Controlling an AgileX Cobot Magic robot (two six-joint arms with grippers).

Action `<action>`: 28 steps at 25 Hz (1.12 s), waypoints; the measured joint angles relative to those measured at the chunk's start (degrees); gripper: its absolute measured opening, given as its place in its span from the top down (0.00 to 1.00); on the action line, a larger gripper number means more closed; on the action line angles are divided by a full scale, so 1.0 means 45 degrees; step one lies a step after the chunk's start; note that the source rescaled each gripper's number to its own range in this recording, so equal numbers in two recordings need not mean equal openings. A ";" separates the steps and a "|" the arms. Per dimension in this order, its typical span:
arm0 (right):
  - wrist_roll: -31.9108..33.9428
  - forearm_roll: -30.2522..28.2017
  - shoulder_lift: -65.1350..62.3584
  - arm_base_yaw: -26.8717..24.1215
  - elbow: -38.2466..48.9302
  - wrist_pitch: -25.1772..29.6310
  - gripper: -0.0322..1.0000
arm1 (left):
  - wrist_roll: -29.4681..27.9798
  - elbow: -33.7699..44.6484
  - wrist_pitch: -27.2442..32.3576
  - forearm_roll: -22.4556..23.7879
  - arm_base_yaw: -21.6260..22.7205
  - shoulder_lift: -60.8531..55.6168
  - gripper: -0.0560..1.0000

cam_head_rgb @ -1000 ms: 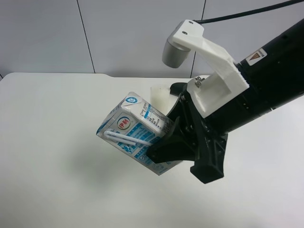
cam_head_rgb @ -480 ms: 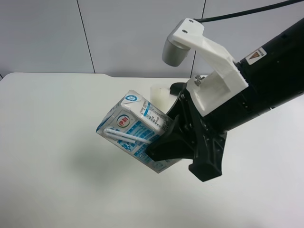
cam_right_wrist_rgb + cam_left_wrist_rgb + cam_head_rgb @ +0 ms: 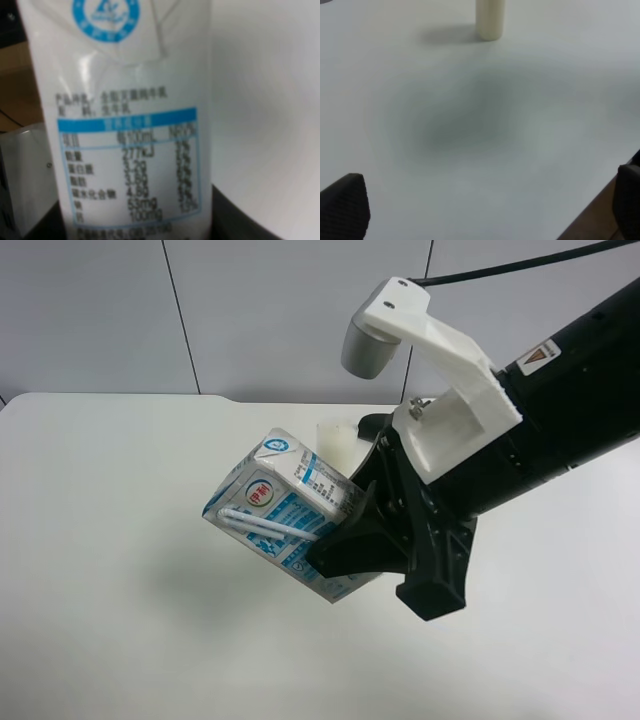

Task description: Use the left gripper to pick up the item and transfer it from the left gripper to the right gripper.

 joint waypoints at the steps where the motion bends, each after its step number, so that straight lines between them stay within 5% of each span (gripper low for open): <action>1: 0.0107 0.0000 0.0000 0.0000 0.0000 0.0000 0.97 | 0.0000 0.0000 0.0000 0.0000 0.0000 0.0000 0.01; 6: 0.1796 -0.0719 0.0000 0.0000 -0.0220 0.0297 0.97 | 0.0000 0.0000 0.0000 0.0000 0.1231 0.0000 0.01; 15: 0.7846 -0.6606 0.0000 0.0000 -0.3581 0.2921 0.97 | 0.0000 0.0000 -0.0006 0.0000 0.6289 0.0000 0.01; 20: 1.0192 -0.9078 0.0000 -0.0189 -0.4286 0.3880 0.97 | 0.0000 0.0000 -0.0006 0.0000 0.8169 0.0000 0.01; 28: 1.0375 -0.9550 0.0000 -0.3914 -0.4274 0.4465 0.97 | 0.0000 0.0000 -0.0016 0.0000 0.9677 0.0000 0.01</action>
